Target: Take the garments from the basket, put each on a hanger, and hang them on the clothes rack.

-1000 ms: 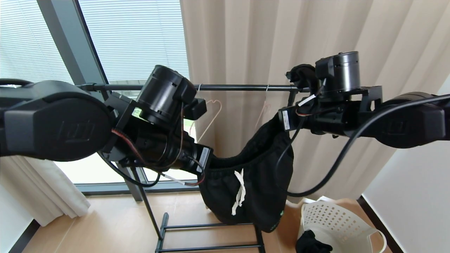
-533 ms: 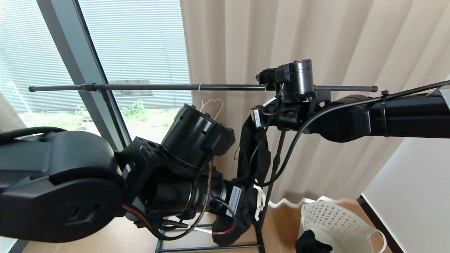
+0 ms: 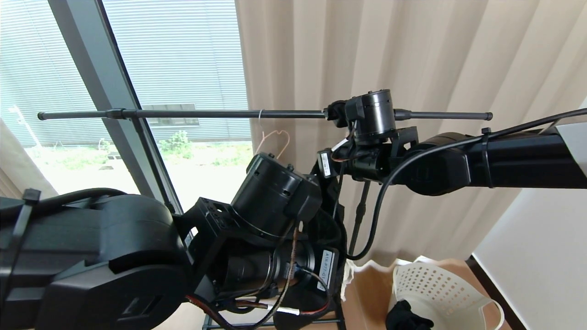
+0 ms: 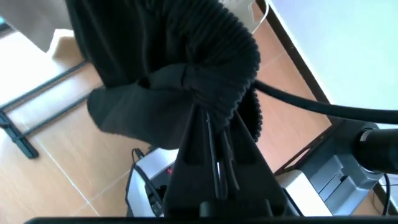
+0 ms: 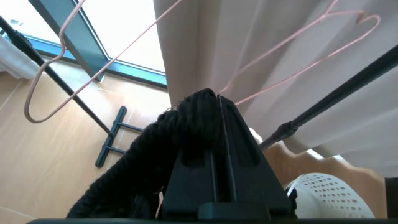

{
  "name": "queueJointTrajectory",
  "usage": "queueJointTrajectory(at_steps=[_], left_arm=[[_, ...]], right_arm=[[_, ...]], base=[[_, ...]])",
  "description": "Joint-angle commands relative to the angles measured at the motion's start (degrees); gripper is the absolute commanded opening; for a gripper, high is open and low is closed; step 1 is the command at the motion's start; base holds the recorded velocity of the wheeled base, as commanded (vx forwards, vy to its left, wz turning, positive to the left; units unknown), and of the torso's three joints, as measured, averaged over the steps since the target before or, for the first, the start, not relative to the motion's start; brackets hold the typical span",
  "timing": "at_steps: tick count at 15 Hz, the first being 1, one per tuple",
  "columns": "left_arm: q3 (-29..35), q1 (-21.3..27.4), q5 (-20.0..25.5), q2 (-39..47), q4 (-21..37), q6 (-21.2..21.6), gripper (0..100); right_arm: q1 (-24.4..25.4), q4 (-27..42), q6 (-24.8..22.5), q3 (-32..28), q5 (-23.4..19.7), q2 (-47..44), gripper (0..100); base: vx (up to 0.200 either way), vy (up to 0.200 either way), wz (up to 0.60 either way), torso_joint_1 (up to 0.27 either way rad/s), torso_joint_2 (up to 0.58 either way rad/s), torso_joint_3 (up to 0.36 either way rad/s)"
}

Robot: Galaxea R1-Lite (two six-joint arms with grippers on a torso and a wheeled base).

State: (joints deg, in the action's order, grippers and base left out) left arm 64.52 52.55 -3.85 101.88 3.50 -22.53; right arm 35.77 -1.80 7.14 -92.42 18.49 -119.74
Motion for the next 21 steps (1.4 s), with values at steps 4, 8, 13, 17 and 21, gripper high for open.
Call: queueJointTrajectory(at_steps=[4,8,13,17,21], left_arm=[[-12.14,-10.89,-0.19,-3.88,-10.71,-0.06,0],[-16.18,-12.56,-0.19,-4.14,-17.21,4.77,100],[-15.75,-14.58,-0.01,-4.76,-18.97,5.21,100],[-8.89,-23.55,-0.45,-2.91,-17.56,7.50,100],[0.16,-30.84,-1.25,4.65,-15.45,10.66,100]], right_arm=[[-3.69,-0.04,2.70,15.86,0.05,16.29,0],[-3.95,-0.39,4.46,21.66,-0.04,21.21,0],[-5.97,-0.66,5.42,22.54,-0.21,20.95,0],[-7.64,-0.92,8.68,27.91,0.84,23.58,0],[-8.70,-1.01,8.50,30.72,0.93,26.48,0]], base=[[0.000,0.000,0.00,0.000,0.00,0.000],[0.000,0.000,0.00,0.000,0.00,0.000],[0.000,0.000,0.00,0.000,0.00,0.000],[0.000,0.000,0.00,0.000,0.00,0.000],[0.000,0.000,0.00,0.000,0.00,0.000]])
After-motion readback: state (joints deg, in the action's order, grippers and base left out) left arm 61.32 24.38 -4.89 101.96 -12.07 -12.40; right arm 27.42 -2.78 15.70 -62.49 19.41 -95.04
